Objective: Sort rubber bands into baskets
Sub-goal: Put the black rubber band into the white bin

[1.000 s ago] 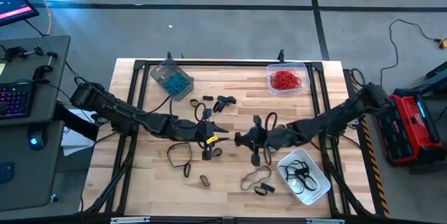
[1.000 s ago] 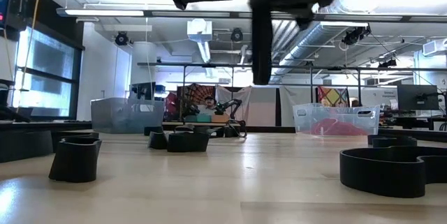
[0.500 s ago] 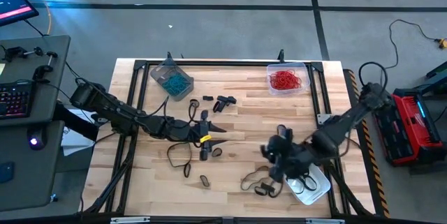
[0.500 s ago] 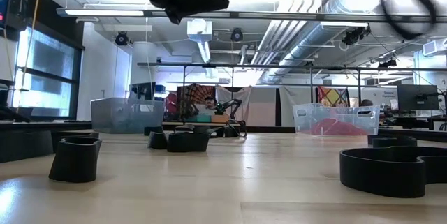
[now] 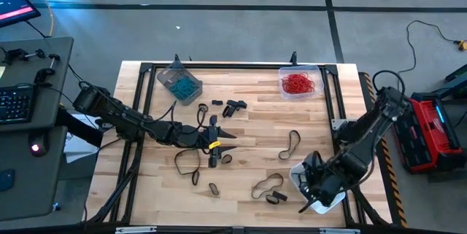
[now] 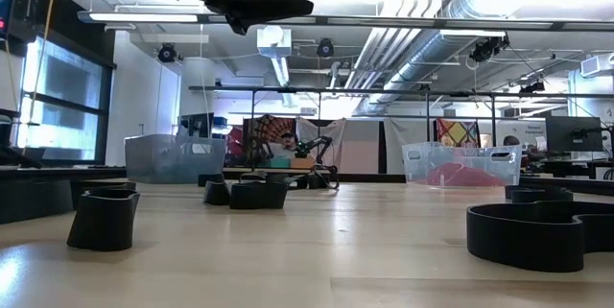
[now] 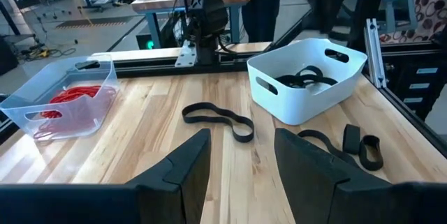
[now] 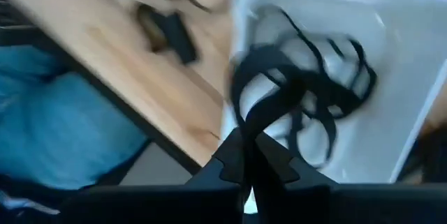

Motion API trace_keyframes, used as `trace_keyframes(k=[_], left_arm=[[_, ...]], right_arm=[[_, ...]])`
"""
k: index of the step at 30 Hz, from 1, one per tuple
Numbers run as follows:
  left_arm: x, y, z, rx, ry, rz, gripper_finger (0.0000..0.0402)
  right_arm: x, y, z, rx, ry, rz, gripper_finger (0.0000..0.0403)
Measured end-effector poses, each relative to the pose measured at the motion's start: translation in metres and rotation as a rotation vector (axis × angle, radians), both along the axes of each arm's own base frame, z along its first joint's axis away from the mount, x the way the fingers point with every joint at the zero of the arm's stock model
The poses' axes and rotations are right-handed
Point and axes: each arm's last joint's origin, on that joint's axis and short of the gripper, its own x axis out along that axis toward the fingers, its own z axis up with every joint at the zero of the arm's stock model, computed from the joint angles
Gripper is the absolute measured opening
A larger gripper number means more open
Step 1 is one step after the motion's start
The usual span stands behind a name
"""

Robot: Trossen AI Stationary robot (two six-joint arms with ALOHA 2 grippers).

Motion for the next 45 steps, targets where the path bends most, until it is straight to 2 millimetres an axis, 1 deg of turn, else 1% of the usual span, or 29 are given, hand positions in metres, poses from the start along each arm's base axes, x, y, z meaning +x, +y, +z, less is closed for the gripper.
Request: trace_keyframes(k=[4,9,12,15,18,22,26,30,33,36,39,41,45], left_arm=[[0.0,0.0,0.0,0.0,0.001,0.0,0.0152],[0.0,0.0,0.0,0.0,0.0,0.0,0.0152],[0.0,0.0,0.0,0.0,0.001,0.001,0.0152],[0.0,0.0,0.0,0.0,0.0,0.001,0.0152],[0.0,0.0,0.0,-0.001,0.0,0.001,0.0152],[0.0,0.0,0.0,-0.001,0.001,0.001,0.0152],[0.0,0.0,0.0,0.001,0.007,0.002,0.0152],[-0.001,0.001,-0.004,0.032,0.04,-0.005,0.0151],[-0.001,0.0,-0.005,0.033,0.058,-0.006,0.0145],[-0.003,0.0,-0.008,0.026,0.049,-0.02,0.0132],[-0.008,0.002,-0.015,-0.003,0.006,-0.065,0.0116],[-0.012,0.005,-0.019,-0.031,-0.034,-0.082,0.0103],[-0.019,0.01,-0.027,-0.068,-0.066,-0.086,0.0078]], right_arm=[[-0.003,-0.002,-0.032,0.042,0.1,-0.049,0.0],[-0.001,-0.008,-0.076,0.103,0.097,-0.062,0.0],[-0.004,-0.016,-0.098,0.096,0.107,-0.073,0.0],[-0.007,-0.019,-0.109,0.097,0.113,-0.067,0.0],[-0.008,-0.02,-0.111,0.093,0.108,-0.022,0.0003],[-0.004,-0.016,-0.103,0.099,0.07,0.041,0.0031],[0.001,-0.011,-0.088,0.083,0.02,0.098,0.0084],[0.009,-0.005,-0.059,0.071,-0.029,0.154,0.0139],[0.012,-0.004,-0.035,0.012,-0.081,0.186,0.0167],[0.013,-0.004,-0.011,-0.068,-0.135,0.227,0.0183],[0.015,-0.01,0.005,-0.173,-0.183,0.254,0.019],[0.019,-0.015,0.009,-0.211,-0.199,0.282,0.019],[0.037,-0.035,0.006,-0.265,-0.197,0.361,0.019]])
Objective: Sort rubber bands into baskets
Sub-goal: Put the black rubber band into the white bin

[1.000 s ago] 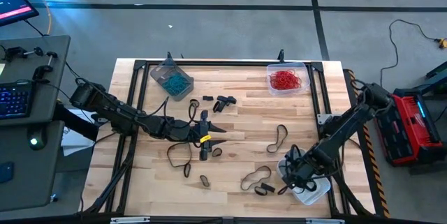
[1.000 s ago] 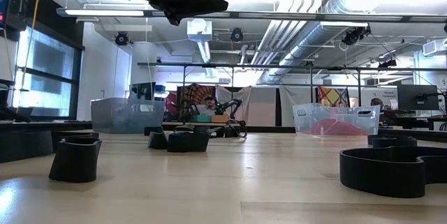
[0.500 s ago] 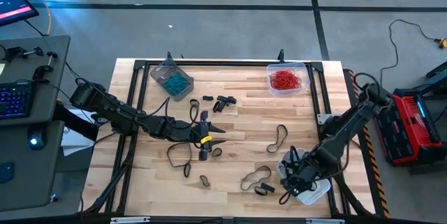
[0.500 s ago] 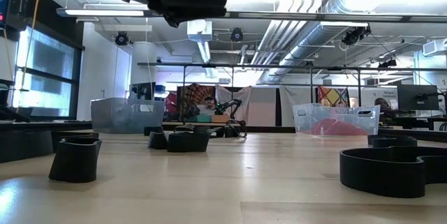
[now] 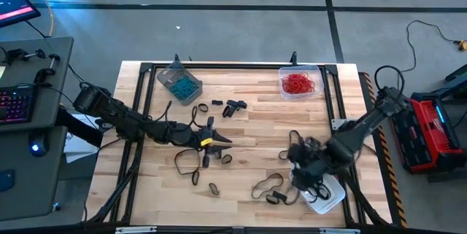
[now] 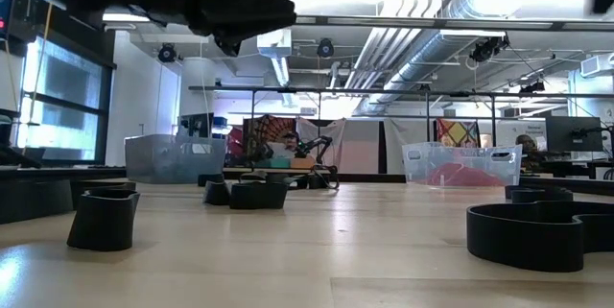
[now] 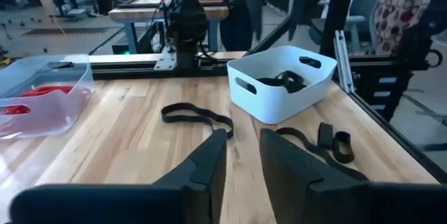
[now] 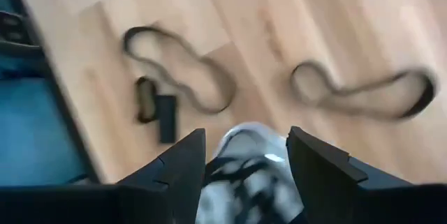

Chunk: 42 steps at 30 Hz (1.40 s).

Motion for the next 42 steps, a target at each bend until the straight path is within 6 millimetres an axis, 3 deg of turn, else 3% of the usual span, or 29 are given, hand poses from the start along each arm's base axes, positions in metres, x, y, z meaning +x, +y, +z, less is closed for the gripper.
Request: trace_keyframes(k=[6,11,22,33,42], left_arm=[[-0.001,0.0,-0.003,0.002,0.012,-0.003,0.006],[-0.002,0.0,-0.003,-0.013,0.017,0.0,0.006],[-0.002,0.0,-0.003,-0.022,0.021,0.001,0.006],[-0.002,0.0,-0.003,-0.022,0.022,0.001,0.006],[-0.002,0.0,-0.004,-0.019,0.029,0.001,0.006]], right_arm=[[0.035,-0.022,-0.023,-0.108,0.073,0.201,0.0191],[0.061,-0.031,-0.055,-0.136,0.2,0.343,0.0191],[0.089,-0.045,-0.114,-0.128,0.424,0.463,0.0191],[0.097,-0.065,-0.123,-0.105,0.458,0.492,0.0248],[0.098,-0.076,-0.128,-0.026,0.459,0.495,0.0236]])
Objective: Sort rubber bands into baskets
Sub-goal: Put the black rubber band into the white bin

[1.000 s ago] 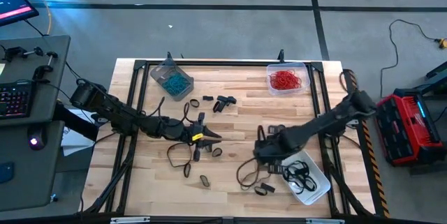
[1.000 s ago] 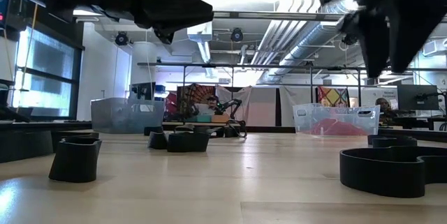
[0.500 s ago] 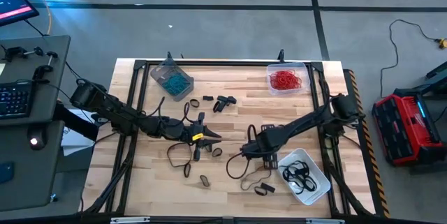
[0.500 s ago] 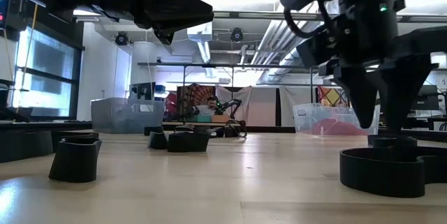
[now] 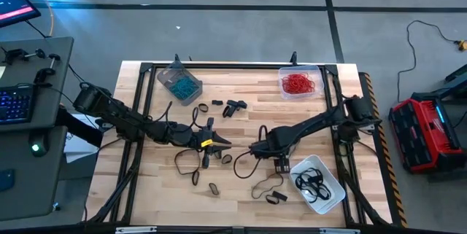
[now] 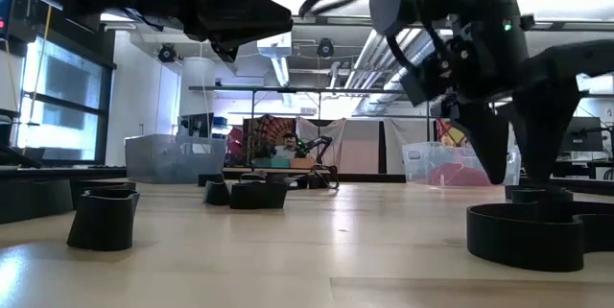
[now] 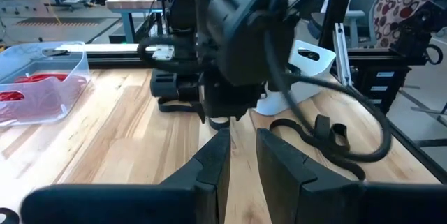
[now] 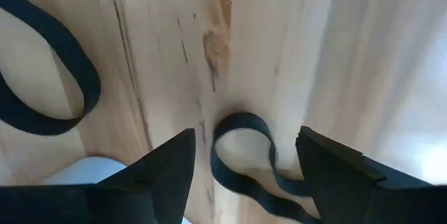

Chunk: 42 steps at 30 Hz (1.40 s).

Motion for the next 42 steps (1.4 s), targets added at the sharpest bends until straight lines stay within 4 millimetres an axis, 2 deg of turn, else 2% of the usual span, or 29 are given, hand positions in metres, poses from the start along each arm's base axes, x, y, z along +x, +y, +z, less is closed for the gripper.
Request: trace_keyframes(k=[5,9,12,17,20,25,30,38,42], left_arm=[[0.0,0.0,0.0,0.002,0.001,0.0,0.006],[0.0,0.0,0.0,0.017,0.0,-0.003,0.006],[0.0,0.0,0.0,0.017,0.0,0.001,0.006],[0.0,0.0,0.0,0.018,-0.001,0.004,0.006],[0.0,0.0,0.0,0.018,-0.001,0.004,0.006],[0.0,0.0,0.0,0.02,-0.001,0.004,0.006],[0.0,0.0,0.0,0.022,0.003,0.004,0.006],[0.0,0.0,-0.001,0.03,0.007,0.003,0.006],[0.0,0.0,-0.001,0.031,0.007,0.002,0.006]], right_arm=[[-0.008,-0.005,-0.015,0.048,0.036,-0.015,0.0222],[-0.01,-0.008,-0.017,0.042,0.048,-0.022,0.0199],[-0.01,-0.008,-0.017,0.037,0.047,-0.021,0.015],[-0.01,-0.008,-0.017,0.019,0.041,0.01,0.0022],[-0.005,-0.007,-0.011,0.02,0.027,0.009,0.0016],[0.004,0.003,0.016,-0.021,-0.007,0.008,0.0004],[0.007,0.023,0.06,-0.088,-0.069,-0.01,0.0002],[-0.016,0.061,0.132,-0.276,-0.136,-0.105,0.0001],[-0.028,0.083,0.161,-0.23,-0.265,-0.151,0.0001]])
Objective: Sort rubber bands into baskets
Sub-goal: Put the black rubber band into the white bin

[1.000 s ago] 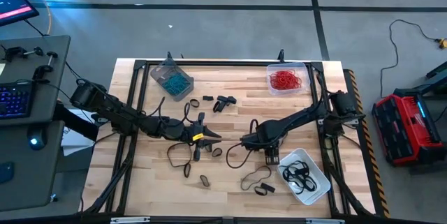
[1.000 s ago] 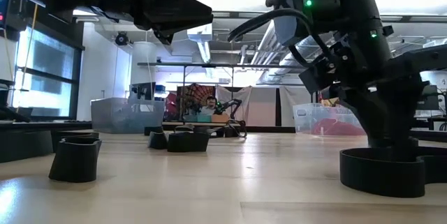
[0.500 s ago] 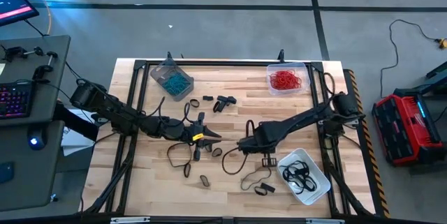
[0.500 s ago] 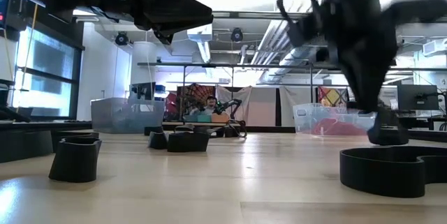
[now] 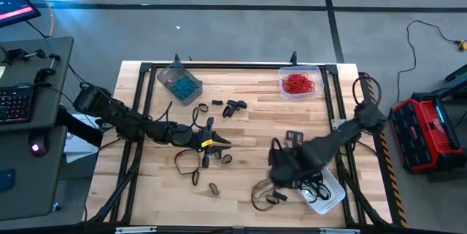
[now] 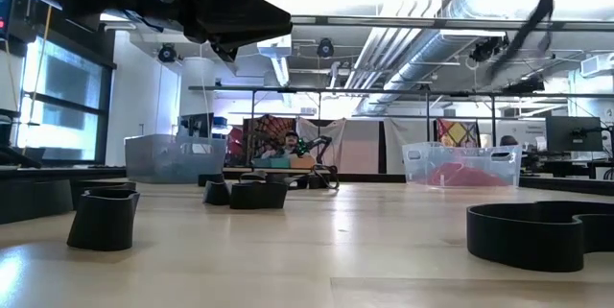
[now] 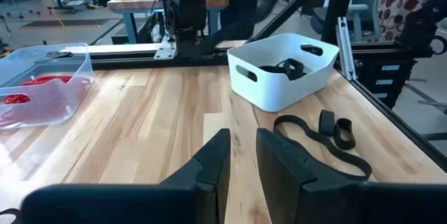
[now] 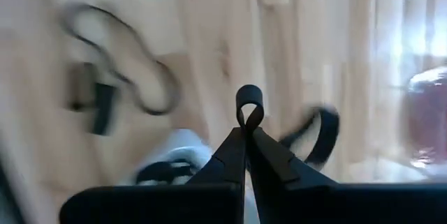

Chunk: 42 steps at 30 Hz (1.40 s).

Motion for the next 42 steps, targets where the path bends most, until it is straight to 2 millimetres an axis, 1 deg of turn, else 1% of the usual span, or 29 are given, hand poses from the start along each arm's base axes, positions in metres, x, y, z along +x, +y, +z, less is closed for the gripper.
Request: trace_keyframes(k=[2,6,9,12,15,18,24,30,33,37,40,42], left_arm=[[0.0,0.0,0.0,0.0,0.0,0.0,0.006],[0.0,0.0,0.0,0.0,0.001,0.0,0.006],[0.0,0.0,0.0,0.0,0.001,0.0,0.006],[0.0,0.0,0.0,0.0,0.0,0.0,0.006],[0.0,0.0,0.0,0.0,0.0,0.0,0.006],[0.0,0.0,0.0,0.0,0.0,0.0,0.006],[0.0,0.0,0.0,0.0,0.0,0.0,0.006],[0.0,0.0,0.0,0.0,-0.001,0.0,0.006],[0.0,0.0,0.0,-0.001,0.0,0.0,0.006],[0.0,0.0,0.0,-0.001,0.0,0.0,0.006],[0.0,0.0,0.0,-0.001,-0.001,0.0,0.006],[0.0,0.0,0.0,-0.001,-0.001,0.0,0.006]], right_arm=[[-0.007,0.011,0.014,0.023,-0.055,-0.025,0.0001],[-0.023,0.034,0.03,0.084,-0.13,-0.046,0.0],[-0.035,0.047,0.035,0.137,-0.139,-0.103,0.0],[-0.044,0.057,0.031,0.18,-0.108,-0.171,0.0],[-0.052,0.063,0.019,0.191,-0.037,-0.227,0.0],[-0.057,0.065,0.001,0.183,0.064,-0.279,0.0],[-0.065,0.061,-0.036,0.145,0.276,-0.34,0.0],[-0.074,0.057,-0.068,0.135,0.424,-0.34,0.0],[-0.076,0.056,-0.085,0.15,0.451,-0.322,0.0],[-0.072,0.054,-0.108,0.207,0.427,-0.27,0.0],[-0.067,0.048,-0.122,0.223,0.393,-0.24,0.0],[-0.064,0.042,-0.128,0.198,0.371,-0.239,0.0]])
